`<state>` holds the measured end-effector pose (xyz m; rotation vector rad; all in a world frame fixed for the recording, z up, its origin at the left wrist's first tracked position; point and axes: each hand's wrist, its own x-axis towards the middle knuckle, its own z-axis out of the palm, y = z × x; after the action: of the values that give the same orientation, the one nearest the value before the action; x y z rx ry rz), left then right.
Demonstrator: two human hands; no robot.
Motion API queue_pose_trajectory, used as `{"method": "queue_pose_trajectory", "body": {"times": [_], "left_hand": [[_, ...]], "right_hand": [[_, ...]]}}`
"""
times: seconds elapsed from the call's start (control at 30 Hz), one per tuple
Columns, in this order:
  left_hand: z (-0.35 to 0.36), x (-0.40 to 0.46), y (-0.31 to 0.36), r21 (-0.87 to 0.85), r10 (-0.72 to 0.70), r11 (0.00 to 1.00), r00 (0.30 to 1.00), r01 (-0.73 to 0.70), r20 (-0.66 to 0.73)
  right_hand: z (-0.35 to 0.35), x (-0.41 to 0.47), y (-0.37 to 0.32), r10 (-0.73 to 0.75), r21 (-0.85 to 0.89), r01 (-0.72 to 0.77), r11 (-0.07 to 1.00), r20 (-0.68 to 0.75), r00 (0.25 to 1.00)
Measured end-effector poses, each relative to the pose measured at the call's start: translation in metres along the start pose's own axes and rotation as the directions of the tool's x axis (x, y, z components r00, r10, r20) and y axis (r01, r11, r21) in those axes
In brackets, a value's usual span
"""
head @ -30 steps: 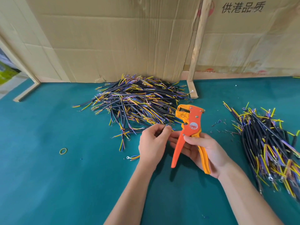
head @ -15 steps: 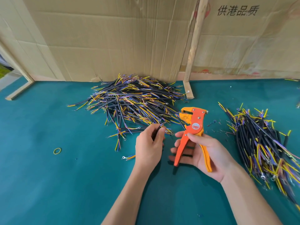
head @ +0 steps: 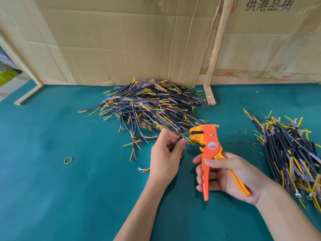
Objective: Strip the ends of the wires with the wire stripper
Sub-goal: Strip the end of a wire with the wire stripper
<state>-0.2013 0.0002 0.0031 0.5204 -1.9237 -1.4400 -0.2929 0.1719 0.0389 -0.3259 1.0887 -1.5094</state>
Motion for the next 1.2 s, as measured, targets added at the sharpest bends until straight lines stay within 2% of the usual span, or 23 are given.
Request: {"method": "queue_pose_trajectory", "body": {"times": [0.23, 0.4, 0.83, 1.1, 1.2], "left_hand": [[-0.002, 0.000, 0.002, -0.063, 0.049, 0.997, 0.996, -0.044, 0.078], [-0.004, 0.001, 0.003, -0.095, 0.028, 0.995, 0.993, -0.016, 0.119], [-0.007, -0.001, 0.009, -0.156, 0.007, 0.988, 0.991, 0.014, 0.135], [-0.007, -0.001, 0.008, -0.161, 0.007, 0.987, 0.989, 0.018, 0.150], [-0.008, 0.000, 0.006, -0.164, 0.000, 0.986, 0.989, 0.025, 0.151]], "right_hand": [[-0.002, -0.003, -0.003, 0.012, -0.015, -0.011, 1.000, 0.046, 0.999], [0.000, -0.004, -0.002, 0.013, -0.060, -0.008, 0.998, 0.079, 0.997], [0.004, -0.005, 0.002, -0.044, -0.078, 0.049, 0.996, 0.059, 0.997], [0.005, -0.005, 0.003, -0.026, -0.106, 0.032, 0.994, 0.062, 0.998], [0.010, -0.003, 0.005, -0.026, -0.092, 0.027, 0.995, 0.012, 1.000]]}}
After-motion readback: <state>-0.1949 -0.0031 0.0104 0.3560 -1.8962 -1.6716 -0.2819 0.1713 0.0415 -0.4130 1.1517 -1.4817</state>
